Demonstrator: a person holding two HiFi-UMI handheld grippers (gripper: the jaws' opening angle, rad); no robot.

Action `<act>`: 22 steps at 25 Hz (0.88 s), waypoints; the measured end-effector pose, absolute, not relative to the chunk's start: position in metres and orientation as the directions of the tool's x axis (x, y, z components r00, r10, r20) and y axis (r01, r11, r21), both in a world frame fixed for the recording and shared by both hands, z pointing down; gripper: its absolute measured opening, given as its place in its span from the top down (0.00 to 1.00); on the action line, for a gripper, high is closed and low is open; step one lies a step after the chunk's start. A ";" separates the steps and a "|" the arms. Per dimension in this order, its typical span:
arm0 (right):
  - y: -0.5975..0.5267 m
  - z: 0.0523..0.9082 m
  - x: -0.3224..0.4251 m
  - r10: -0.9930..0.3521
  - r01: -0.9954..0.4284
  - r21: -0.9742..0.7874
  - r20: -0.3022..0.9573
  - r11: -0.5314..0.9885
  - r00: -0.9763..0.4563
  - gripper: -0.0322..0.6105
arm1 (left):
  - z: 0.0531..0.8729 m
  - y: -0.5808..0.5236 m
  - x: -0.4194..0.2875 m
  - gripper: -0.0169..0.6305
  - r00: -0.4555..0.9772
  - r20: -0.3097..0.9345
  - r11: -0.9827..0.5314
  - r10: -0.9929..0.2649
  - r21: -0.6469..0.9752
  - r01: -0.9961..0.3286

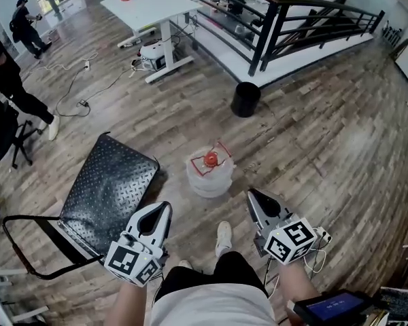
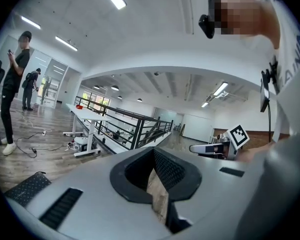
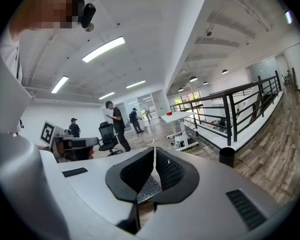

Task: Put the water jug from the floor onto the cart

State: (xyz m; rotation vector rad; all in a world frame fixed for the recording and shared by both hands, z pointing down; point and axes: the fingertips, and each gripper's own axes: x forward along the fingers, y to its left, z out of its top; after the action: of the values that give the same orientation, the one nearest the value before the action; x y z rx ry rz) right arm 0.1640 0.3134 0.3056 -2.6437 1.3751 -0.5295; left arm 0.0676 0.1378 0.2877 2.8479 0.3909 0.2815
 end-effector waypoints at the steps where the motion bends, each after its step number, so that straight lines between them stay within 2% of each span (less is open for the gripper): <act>1: 0.312 0.308 0.177 -0.819 -0.779 -0.260 0.254 -0.570 0.514 0.95 | 0.289 0.139 0.078 0.98 0.948 0.160 -0.935 0.275 0.275 0.225; 9: 0.301 0.336 0.267 -0.861 -0.823 -0.281 0.290 -0.493 0.417 0.95 | 0.301 0.137 0.153 0.98 0.963 0.200 -0.963 0.179 0.234 0.130; 16: 0.292 0.395 0.306 -0.833 -0.801 -0.282 0.358 -0.527 0.422 0.94 | 0.354 0.119 0.184 0.98 0.957 0.237 -0.962 0.168 0.250 0.107; 20: 0.280 0.443 0.308 -0.820 -0.778 -0.312 0.392 -0.545 0.417 0.78 | 0.397 0.108 0.185 0.98 0.943 0.275 -0.951 0.187 0.292 0.103; 22: 0.269 0.468 0.312 -0.813 -0.773 -0.318 0.416 -0.549 0.407 0.74 | 0.416 0.103 0.187 0.98 0.936 0.292 -0.948 0.198 0.301 0.107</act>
State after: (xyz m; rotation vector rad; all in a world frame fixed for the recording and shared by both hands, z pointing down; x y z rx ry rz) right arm 0.3120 0.2688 0.4681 -2.5716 1.4522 -0.8260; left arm 0.1874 0.1028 0.4164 2.8098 0.2259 0.4663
